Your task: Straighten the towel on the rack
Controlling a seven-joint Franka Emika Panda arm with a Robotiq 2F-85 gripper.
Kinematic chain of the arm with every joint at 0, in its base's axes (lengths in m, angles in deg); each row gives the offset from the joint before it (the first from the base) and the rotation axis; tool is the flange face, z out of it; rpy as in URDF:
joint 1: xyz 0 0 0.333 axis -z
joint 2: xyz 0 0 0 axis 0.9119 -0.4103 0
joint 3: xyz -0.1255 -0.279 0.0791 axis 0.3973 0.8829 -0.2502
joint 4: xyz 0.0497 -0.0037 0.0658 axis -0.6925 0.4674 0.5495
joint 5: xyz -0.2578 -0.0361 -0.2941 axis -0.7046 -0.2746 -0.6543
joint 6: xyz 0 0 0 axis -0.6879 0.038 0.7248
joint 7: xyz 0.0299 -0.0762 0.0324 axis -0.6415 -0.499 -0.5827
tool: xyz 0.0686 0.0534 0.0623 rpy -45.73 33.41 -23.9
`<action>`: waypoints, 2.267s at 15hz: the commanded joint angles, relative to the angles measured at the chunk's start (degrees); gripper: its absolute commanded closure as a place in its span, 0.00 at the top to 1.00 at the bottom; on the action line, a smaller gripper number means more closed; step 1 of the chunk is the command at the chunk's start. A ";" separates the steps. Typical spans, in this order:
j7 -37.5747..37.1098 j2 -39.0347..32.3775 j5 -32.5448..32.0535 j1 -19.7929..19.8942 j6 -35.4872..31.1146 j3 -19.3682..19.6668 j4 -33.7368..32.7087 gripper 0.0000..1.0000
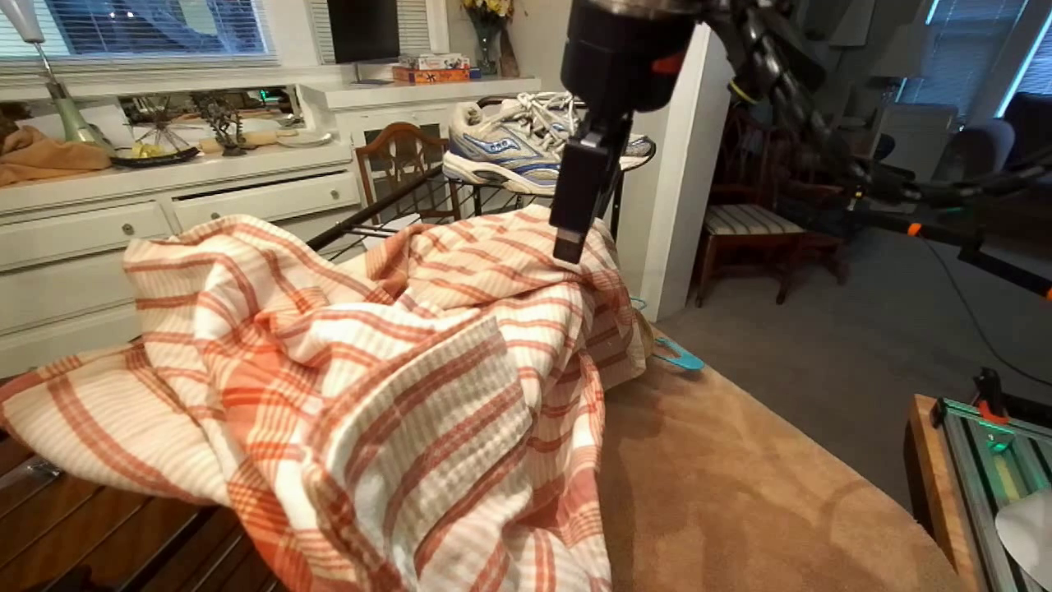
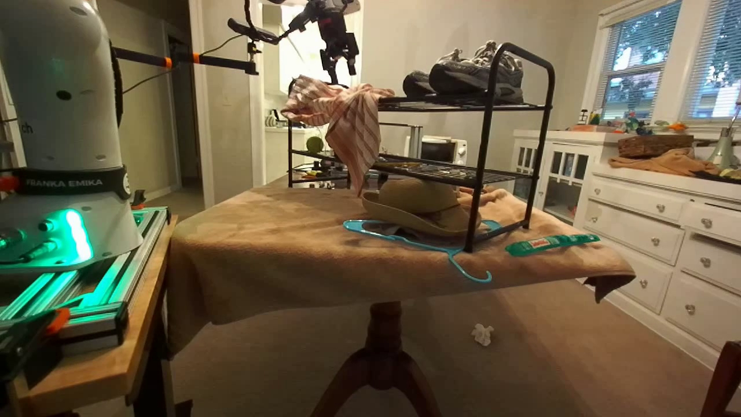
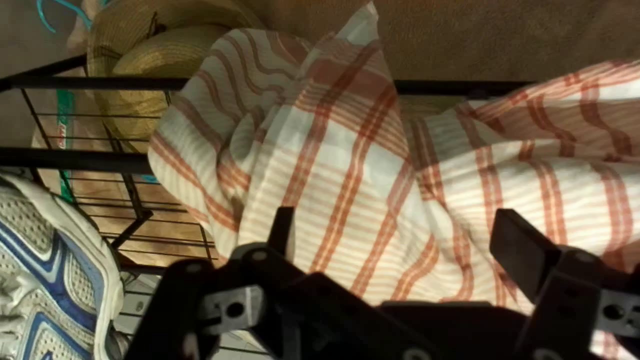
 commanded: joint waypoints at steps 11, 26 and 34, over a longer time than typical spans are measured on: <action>-7.23 9.55 -8.13 5.96 -5.06 -2.18 16.63 1.00; -19.34 9.61 -16.85 5.07 -3.79 -10.49 25.69 1.00; -44.06 5.58 -27.49 4.29 -5.19 -12.67 27.51 1.00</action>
